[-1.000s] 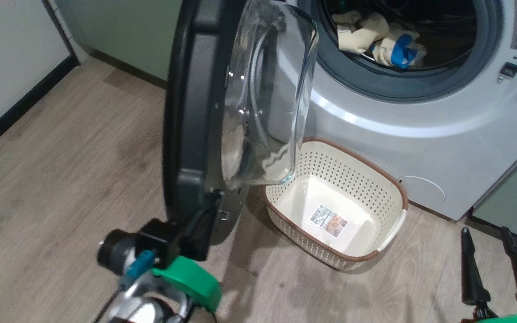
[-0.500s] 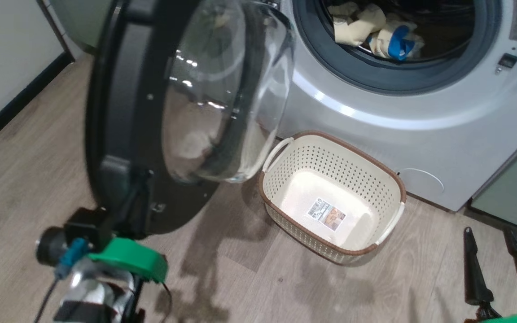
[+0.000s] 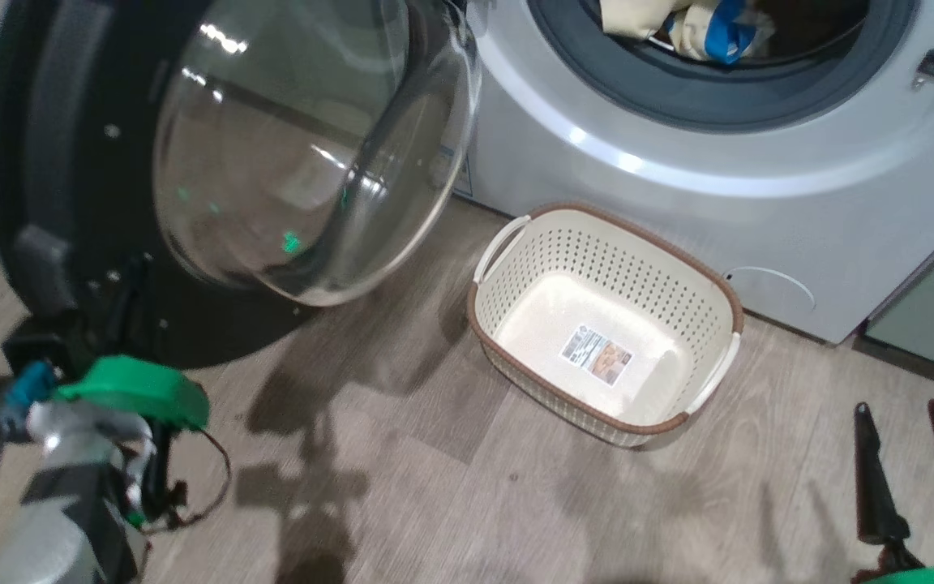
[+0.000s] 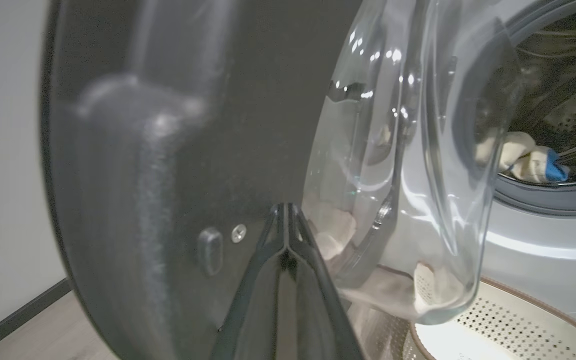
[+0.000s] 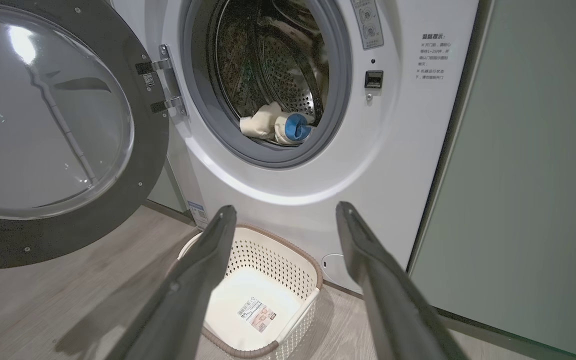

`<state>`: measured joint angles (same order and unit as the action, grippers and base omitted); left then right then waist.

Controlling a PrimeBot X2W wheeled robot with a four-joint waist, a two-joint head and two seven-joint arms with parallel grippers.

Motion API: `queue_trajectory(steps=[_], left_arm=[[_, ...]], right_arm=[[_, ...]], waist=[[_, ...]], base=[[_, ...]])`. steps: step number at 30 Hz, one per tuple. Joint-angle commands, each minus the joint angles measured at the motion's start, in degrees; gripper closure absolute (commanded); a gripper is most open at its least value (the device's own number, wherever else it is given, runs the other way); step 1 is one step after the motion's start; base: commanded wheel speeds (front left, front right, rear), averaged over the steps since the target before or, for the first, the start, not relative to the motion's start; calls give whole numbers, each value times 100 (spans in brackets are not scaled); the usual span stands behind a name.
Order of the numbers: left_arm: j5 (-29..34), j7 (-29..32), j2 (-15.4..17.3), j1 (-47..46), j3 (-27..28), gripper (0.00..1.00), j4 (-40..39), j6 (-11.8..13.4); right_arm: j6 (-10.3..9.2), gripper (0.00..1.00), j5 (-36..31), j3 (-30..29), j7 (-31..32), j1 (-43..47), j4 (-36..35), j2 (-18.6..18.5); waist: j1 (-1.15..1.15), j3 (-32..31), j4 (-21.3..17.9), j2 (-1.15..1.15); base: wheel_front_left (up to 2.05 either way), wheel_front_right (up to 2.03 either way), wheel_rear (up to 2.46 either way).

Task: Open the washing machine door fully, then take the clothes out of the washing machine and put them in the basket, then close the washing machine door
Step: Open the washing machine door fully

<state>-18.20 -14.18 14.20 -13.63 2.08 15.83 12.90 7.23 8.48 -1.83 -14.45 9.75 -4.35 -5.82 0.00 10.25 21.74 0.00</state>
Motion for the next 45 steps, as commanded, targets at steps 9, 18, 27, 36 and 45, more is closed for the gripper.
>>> queue_trajectory(steps=[9,18,27,36,45], left_arm=[[85,-80,357,-963,760,100,647,-311],[440,-81,420,-1420,1280,100,1268,-662],[790,-82,253,-1377,1650,100,1293,-867],[1080,-82,-155,-540,1839,100,305,-995],[1283,-82,-903,750,1563,100,-1424,-1125]], right_arm=[[25,0,-27,57,-55,-364,-218,-307],[25,0,-56,174,-55,-435,-203,-368],[25,0,-75,195,-55,-428,-191,-346],[25,0,-106,183,-55,-398,-201,-288],[25,0,-130,218,-55,-307,-159,-170]], waist=[[0,281,74,0],[0,343,49,0],[0,267,4,0],[0,132,-111,0],[0,-164,-226,0]], base=[[0,0,0],[0,0,0],[0,0,0],[0,0,0],[0,0,0]])
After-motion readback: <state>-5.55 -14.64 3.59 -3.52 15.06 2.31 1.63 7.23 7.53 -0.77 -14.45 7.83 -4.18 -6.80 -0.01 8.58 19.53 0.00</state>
